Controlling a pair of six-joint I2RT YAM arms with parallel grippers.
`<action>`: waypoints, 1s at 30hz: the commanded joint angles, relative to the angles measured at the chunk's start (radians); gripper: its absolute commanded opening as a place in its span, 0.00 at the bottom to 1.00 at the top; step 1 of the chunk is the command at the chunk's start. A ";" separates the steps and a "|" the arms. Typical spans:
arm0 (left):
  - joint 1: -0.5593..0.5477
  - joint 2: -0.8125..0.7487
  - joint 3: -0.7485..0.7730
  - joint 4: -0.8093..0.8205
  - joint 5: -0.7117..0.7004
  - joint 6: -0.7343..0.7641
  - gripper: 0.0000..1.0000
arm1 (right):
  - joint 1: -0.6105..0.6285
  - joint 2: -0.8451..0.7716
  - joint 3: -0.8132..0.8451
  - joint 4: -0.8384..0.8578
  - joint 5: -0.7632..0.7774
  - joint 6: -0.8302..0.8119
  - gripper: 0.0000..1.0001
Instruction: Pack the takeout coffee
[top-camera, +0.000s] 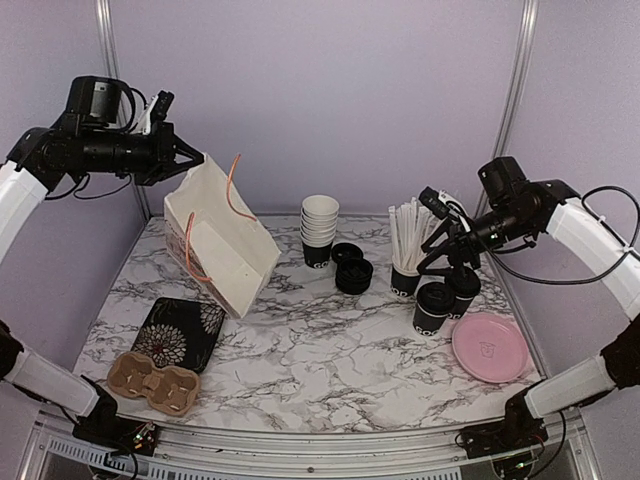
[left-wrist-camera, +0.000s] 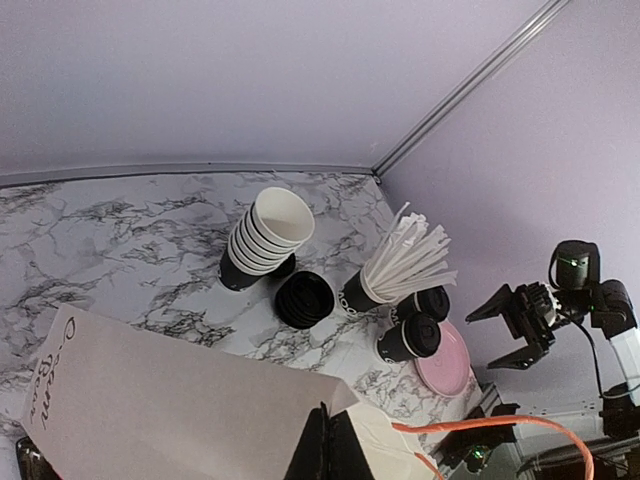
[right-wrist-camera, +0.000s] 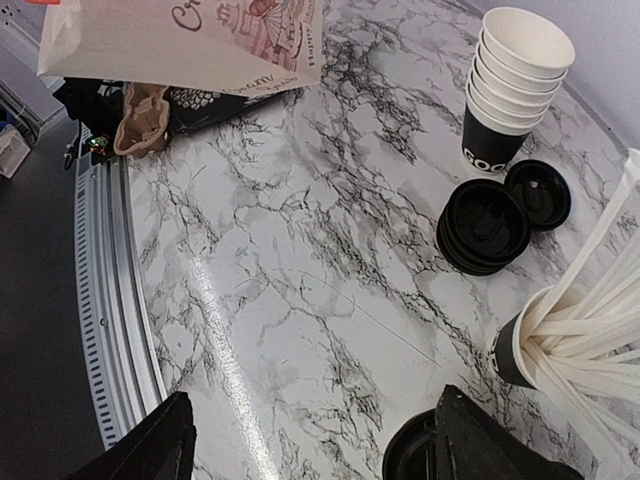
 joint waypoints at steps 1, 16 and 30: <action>-0.079 -0.037 -0.086 0.081 0.006 -0.113 0.00 | 0.001 0.013 0.037 0.023 -0.004 0.015 0.80; -0.405 0.042 -0.297 0.479 0.010 -0.478 0.00 | 0.002 0.028 0.015 0.035 0.036 0.024 0.80; -0.403 0.091 -0.403 0.559 -0.047 -0.533 0.08 | 0.001 0.030 -0.020 0.054 0.045 0.024 0.80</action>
